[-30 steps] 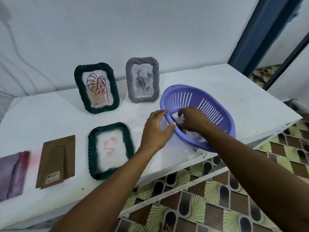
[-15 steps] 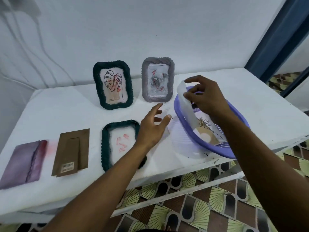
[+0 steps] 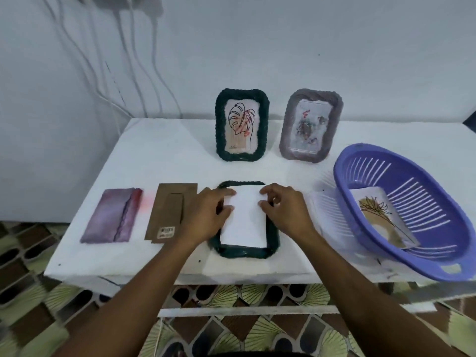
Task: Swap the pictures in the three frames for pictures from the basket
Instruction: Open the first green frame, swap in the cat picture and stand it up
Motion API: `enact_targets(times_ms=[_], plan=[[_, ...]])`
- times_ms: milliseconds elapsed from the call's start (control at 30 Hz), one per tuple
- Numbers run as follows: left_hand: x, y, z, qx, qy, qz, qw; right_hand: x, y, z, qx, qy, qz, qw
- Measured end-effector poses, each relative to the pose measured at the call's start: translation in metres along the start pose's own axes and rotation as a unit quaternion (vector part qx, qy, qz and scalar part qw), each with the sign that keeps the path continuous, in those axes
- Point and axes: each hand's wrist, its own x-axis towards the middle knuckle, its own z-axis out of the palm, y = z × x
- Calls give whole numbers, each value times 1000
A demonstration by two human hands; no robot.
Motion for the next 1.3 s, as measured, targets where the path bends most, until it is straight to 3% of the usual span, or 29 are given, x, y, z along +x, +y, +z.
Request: enact_targets(times_ms=[100, 267, 400, 833, 900, 1000, 1200, 1300], plan=[[1, -15, 5, 121, -1, 56, 991, -3, 12, 14, -123, 7, -55, 991], [2, -29, 1, 158, -8, 52, 986, -7, 22, 18, -153, 59, -85, 983], [2, -35, 1, 159, -43, 39, 986, -9, 27, 20, -128, 65, -73, 987], [1, -34, 2, 132, -34, 23, 990, -5, 28, 21, -94, 52, -54, 993], [0, -28, -5, 115, -6, 25, 993, -5, 28, 21, -76, 64, -54, 994], [-8, -28, -22, 197, 68, 56, 976, -6, 29, 20, -43, 80, -52, 994], [-40, -66, -39, 225, 71, -89, 968, -7, 28, 21, -15, 86, -59, 994], [-48, -66, -35, 156, 104, -115, 976, -7, 29, 21, -10, 84, -51, 995]])
